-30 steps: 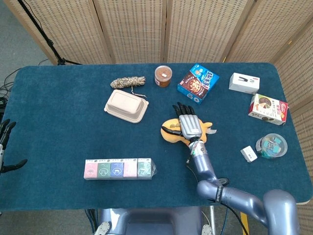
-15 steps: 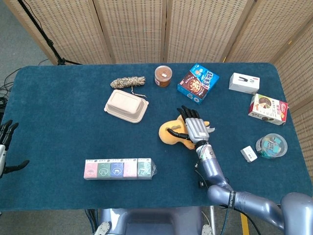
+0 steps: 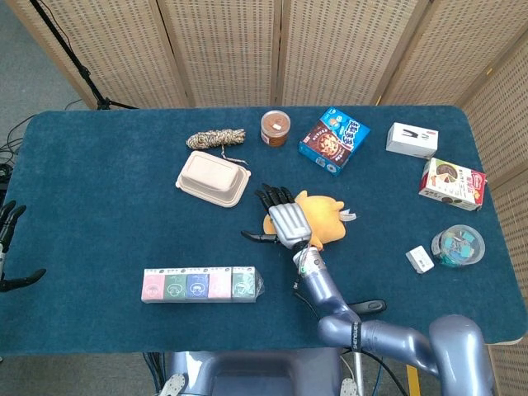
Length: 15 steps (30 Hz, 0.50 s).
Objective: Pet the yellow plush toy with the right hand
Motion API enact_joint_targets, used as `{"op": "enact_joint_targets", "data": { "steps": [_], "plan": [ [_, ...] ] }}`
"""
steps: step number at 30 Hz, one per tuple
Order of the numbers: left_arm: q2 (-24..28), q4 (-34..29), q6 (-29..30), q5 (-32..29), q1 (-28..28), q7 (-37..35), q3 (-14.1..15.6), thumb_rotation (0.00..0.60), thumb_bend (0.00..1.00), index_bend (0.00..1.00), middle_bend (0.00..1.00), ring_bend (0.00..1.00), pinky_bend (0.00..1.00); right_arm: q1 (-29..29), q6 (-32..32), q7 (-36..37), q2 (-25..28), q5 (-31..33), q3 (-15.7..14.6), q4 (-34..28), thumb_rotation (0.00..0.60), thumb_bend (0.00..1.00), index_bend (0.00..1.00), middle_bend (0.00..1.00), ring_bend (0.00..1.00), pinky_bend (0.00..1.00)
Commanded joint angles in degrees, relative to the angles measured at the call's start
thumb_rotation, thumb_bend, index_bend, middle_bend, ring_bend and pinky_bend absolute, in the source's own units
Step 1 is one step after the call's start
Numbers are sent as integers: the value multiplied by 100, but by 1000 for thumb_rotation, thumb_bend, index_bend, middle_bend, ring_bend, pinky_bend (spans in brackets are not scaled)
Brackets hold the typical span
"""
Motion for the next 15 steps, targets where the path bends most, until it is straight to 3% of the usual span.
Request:
{"op": "enact_joint_targets", "data": {
  "steps": [1, 7, 15],
  "plan": [
    [15, 8, -2, -11, 1, -49, -9, 600, 0, 0, 0, 0, 0, 237, 65, -253, -294, -35, 29, 393, 0, 0, 55, 0, 0, 0],
    [42, 26, -1, -13, 11, -144, -12, 600, 0, 0, 0, 0, 0, 229, 274, -274, -454, -268, -91, 846, 0, 0, 57, 0, 0, 0],
    [32, 14, 13, 2, 17, -105, -2, 600, 0, 0, 0, 0, 0, -123, 68, 195, -155, -56, -38, 839, 0, 0, 58, 0, 0, 0]
  ]
}}
